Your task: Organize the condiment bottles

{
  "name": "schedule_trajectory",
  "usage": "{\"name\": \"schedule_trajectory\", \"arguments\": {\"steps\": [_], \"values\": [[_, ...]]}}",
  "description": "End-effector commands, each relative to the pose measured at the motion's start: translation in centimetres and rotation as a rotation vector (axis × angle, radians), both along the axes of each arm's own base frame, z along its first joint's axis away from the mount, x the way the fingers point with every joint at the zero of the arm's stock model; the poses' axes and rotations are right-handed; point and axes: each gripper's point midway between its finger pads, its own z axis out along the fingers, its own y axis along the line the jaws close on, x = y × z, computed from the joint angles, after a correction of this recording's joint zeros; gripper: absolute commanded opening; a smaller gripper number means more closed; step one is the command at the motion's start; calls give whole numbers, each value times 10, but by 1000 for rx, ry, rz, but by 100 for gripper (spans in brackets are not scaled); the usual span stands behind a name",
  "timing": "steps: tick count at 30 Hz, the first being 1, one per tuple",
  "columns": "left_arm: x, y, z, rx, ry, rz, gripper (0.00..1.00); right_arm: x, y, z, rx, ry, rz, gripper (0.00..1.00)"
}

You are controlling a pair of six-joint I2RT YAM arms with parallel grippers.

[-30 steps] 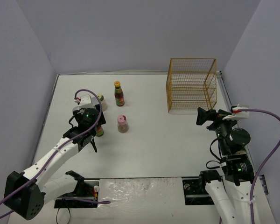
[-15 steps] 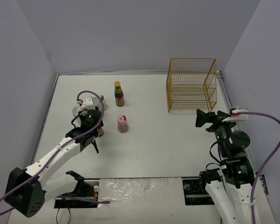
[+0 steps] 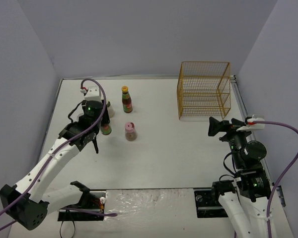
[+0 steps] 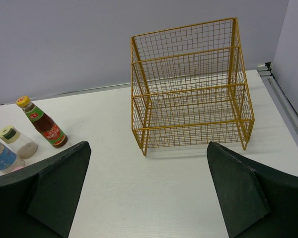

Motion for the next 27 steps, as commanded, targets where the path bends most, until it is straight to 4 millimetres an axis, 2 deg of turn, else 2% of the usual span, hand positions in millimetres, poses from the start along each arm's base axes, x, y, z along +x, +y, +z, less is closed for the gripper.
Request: {"name": "schedule_trajectory", "arguments": {"steps": [1, 3, 6, 7, 13, 15, 19, 20, 24, 27], "values": [[17, -30, 106, -87, -175, -129, 0, 1, 0, 21, 8, -66, -6, 100], [23, -47, 112, -114, -164, -178, 0, 2, 1, 19, 6, -54, 3, 100], [28, -77, 137, -175, -198, -266, 0, 2, 3, 21, 8, -53, 9, 100], [31, -90, 135, -174, -191, -290, 0, 3, 4, 21, 7, -50, 13, 100], [44, -161, 156, -176, -227, -409, 0, 6, 10, 22, 18, -35, 44, 100], [43, -186, 156, -173, -232, -449, 0, 7, 13, 21, 27, -27, 59, 100], [53, -227, 139, -160, -221, -489, 0, 11, 16, 17, 42, 2, 67, 100], [53, -235, 140, -165, -229, -500, 0, 13, 14, 17, 55, 8, 50, 100], [60, -264, 114, -144, -205, -524, 0, 17, 10, 15, 71, 30, 22, 100], [67, -283, 84, -130, -176, -536, 0, 19, 14, 9, 69, 52, 41, 100]]}}
